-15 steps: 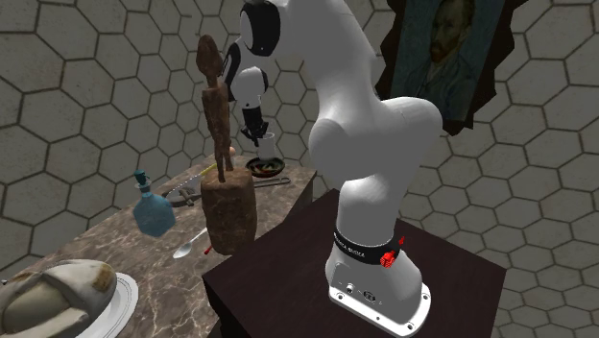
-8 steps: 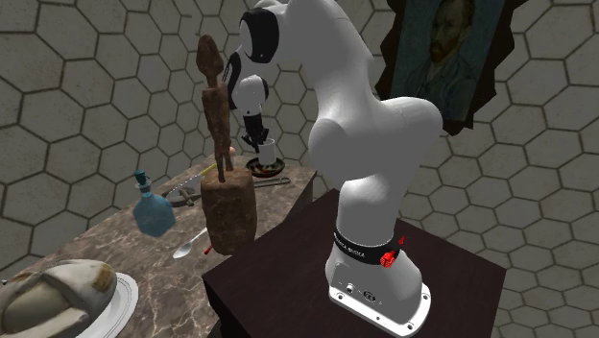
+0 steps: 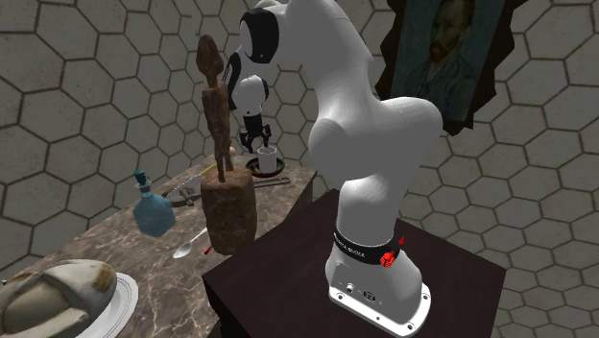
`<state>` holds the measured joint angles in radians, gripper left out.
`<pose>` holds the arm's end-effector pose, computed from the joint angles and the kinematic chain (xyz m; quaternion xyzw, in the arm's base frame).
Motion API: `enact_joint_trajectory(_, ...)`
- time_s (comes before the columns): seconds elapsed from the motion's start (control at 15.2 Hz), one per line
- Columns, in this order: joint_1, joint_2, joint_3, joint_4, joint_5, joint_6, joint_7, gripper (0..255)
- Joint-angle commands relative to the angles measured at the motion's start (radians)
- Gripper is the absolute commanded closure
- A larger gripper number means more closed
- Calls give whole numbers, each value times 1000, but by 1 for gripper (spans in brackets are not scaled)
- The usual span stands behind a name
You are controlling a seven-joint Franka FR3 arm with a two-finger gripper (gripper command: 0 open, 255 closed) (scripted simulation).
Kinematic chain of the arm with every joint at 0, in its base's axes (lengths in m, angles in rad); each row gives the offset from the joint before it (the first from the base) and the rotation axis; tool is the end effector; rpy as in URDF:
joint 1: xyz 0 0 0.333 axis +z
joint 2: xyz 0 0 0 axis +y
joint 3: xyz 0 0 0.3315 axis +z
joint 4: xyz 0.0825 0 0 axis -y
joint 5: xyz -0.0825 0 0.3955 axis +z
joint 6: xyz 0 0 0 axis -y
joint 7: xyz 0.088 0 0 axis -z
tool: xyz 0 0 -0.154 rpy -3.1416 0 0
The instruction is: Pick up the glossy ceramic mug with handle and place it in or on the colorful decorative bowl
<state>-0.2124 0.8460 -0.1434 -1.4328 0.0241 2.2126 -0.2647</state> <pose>0.6953 -0.2409 0.1417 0.9981 -0.0307 -0.0413 0.0338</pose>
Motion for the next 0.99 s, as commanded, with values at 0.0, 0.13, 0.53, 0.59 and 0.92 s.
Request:
enact_joint_trajectory(0.0, 0, 0, 0, 0, 0, 0, 0, 0)
enact_joint_trajectory(0.13, 0, 0, 0, 0, 0, 0, 0, 0)
enact_joint_trajectory(0.53, 9, -71, -5, 13, -6, -84, 3, 0)
enact_joint_trajectory(0.59, 9, -71, -5, 13, -6, -84, 3, 0)
enact_joint_trajectory(0.92, 9, -71, -5, 13, -6, -84, 3, 0)
